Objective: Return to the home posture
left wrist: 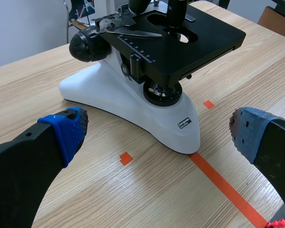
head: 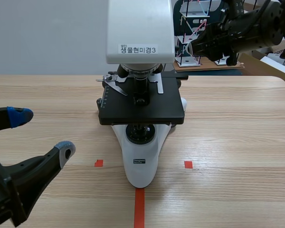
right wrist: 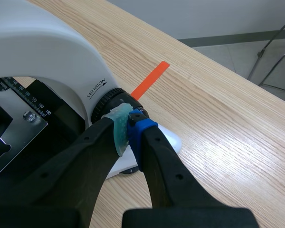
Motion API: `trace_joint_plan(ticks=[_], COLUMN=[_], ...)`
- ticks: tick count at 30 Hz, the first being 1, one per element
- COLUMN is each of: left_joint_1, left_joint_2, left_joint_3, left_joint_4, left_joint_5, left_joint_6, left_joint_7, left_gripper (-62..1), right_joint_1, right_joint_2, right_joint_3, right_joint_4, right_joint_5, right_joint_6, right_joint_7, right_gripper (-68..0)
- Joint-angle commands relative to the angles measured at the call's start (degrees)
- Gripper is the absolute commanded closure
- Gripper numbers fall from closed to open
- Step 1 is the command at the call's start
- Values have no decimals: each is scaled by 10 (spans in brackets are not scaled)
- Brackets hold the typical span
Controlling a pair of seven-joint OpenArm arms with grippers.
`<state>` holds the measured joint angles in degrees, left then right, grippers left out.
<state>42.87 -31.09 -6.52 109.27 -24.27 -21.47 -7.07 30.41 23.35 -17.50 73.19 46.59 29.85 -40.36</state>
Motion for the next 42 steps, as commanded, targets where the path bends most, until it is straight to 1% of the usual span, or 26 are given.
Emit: trace_joint_plan(ticks=[1,24,30,33,35,38,42], left_joint_1=[1,1,1,1,1,1,1], left_joint_2=[4,4,4,4,4,4,4], left_joint_3=[-5,-5,-5,-5,-5,-5,-5], left_joint_4=[10,10,10,10,10,10,10], left_joint_5=[-3,-3,-3,-3,-3,-3,-3], left_joint_6=[-1,-1,-1,-1,-1,-1,-1], left_joint_7=[-8,-8,-8,-8,-8,-8,-8], left_gripper=[-623,-623,-623,-623,-623,-623,-623], right_joint_1=[7,7,2,-16,-36,-77,-156], right_joint_2=[8,8,9,16,26,46,69], right_joint_3=[1,1,1,3,3,16,59], right_joint_4=[13,13,13,16,23,47,102], right_joint_5=[5,4,-1,-1,-4,-21,-59], right_joint_6=[0,0,0,0,0,0,0], right_joint_7=[8,9,20,39,60,119,216], right_gripper=[1,1,0,0,-9,-39,-42])
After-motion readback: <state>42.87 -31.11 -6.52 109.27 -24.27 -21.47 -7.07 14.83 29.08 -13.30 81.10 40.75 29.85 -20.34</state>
